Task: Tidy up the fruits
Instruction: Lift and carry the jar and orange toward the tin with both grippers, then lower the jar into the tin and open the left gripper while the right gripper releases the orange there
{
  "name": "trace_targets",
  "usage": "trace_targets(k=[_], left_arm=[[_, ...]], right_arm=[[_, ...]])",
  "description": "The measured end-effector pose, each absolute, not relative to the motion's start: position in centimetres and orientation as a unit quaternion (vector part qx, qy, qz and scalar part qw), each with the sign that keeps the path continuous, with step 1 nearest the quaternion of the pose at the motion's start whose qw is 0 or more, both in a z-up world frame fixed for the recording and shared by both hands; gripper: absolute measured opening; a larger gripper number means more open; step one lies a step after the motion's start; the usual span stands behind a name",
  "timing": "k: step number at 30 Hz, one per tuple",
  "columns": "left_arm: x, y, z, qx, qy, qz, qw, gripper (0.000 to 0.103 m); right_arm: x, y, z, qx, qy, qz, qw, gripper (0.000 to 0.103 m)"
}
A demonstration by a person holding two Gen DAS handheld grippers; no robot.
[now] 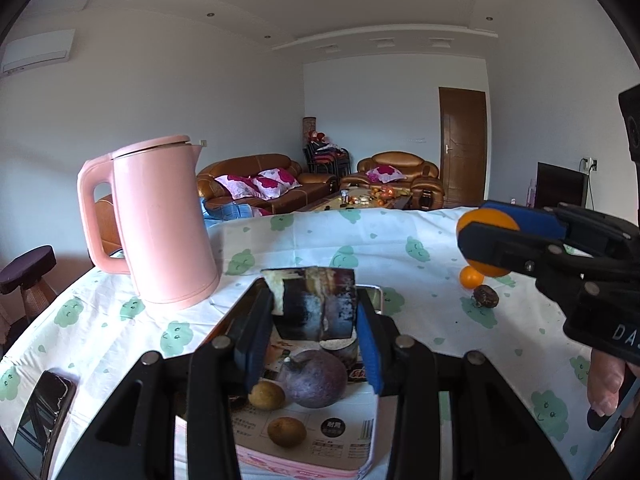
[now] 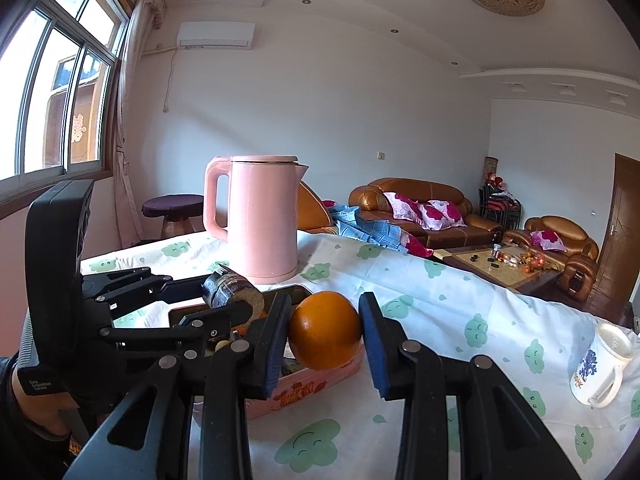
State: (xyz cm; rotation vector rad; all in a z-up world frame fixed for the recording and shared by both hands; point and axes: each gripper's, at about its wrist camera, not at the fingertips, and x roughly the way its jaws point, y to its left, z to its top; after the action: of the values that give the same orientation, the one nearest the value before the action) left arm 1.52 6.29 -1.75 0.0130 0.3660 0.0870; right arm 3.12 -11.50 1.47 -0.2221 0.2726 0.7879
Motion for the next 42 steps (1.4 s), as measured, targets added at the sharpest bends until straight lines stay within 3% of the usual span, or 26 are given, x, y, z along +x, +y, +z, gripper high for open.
trace_targets(k=[19,42], left_arm=[[1.2,11.6,-2.7,-0.016,0.204,0.090,0.975,0.041],[2.6,12.9,-4.7,-0.013,0.267,0.089,0.959,0.041]], right_arm=[[2.4,-6.3,-0.7,-0.137,0.155,0.422,0.883,0.037],[2.1,-2.9,-4.2,-0.182,0.219,0.450,0.846,0.037]])
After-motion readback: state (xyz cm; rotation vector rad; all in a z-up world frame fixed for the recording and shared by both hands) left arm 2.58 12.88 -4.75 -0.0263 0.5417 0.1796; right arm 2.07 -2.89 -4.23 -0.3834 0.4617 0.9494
